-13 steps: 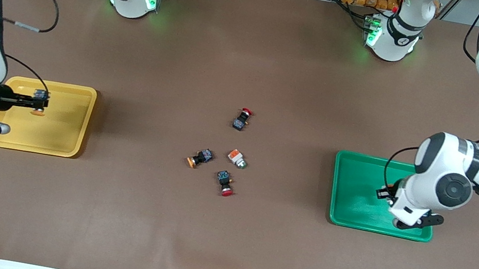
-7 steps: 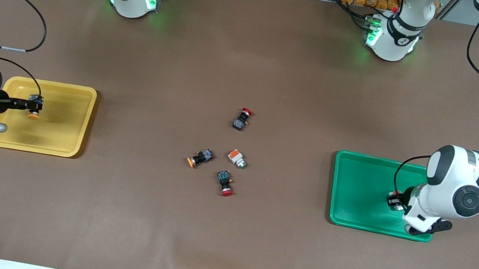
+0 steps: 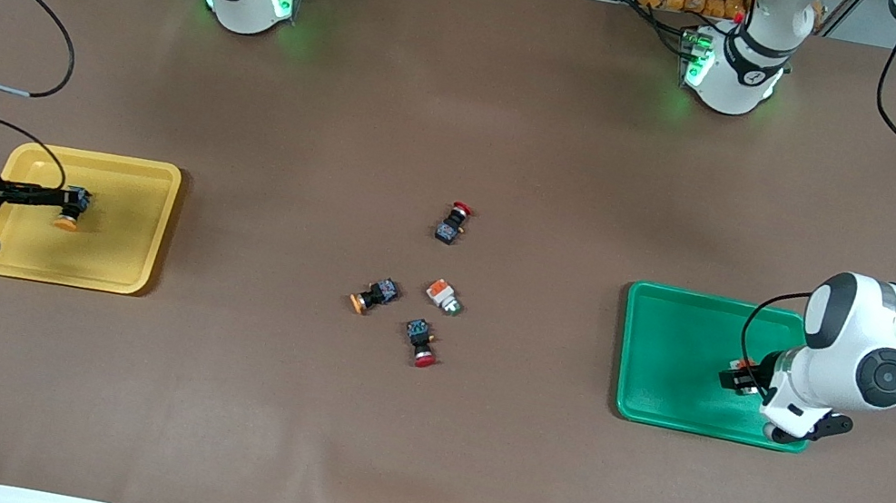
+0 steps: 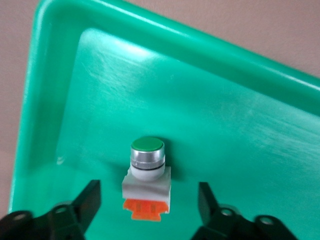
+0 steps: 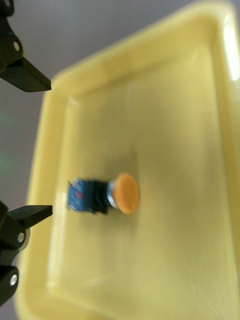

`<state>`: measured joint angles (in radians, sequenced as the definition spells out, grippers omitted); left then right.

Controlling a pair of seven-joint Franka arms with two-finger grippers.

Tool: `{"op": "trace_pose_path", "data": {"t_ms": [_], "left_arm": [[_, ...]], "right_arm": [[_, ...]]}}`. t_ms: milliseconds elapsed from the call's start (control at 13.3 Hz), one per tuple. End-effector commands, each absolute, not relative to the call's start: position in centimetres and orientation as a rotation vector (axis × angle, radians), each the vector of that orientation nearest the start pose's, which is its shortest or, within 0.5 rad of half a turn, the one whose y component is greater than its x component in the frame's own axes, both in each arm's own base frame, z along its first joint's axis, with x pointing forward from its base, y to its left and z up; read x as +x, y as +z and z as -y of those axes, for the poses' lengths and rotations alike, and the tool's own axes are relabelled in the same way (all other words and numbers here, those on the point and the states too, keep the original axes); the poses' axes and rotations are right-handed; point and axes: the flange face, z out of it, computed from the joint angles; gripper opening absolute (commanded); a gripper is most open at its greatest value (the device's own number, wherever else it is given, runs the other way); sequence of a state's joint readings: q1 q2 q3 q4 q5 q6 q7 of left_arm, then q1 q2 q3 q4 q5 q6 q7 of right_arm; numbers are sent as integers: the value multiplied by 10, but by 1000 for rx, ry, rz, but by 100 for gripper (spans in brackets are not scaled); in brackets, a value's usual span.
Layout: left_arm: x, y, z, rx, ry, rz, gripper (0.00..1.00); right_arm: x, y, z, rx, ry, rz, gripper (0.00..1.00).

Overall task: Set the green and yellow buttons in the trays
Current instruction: 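Open both grippers to release the buttons into the trays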

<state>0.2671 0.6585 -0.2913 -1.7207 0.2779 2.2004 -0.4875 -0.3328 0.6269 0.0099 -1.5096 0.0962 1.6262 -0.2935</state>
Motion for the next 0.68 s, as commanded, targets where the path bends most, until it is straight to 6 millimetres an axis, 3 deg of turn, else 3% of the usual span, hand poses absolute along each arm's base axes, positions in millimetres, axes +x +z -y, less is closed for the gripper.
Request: {"op": "trace_pose_path", "data": {"t_ms": [0, 226, 452, 603], "left_arm": [[652, 256, -5, -2997, 197, 447, 100], [659, 304, 15, -2998, 172, 418, 100], [664, 344, 63, -3015, 206, 345, 100], [661, 354, 97, -3044, 194, 305, 100]], "right_arm": [[633, 304, 142, -2821, 701, -208, 100], [641, 322, 80, -2746, 729, -342, 100], [647, 332, 29, -2704, 737, -459, 100], [651, 339, -10, -2707, 731, -515, 100]]}}
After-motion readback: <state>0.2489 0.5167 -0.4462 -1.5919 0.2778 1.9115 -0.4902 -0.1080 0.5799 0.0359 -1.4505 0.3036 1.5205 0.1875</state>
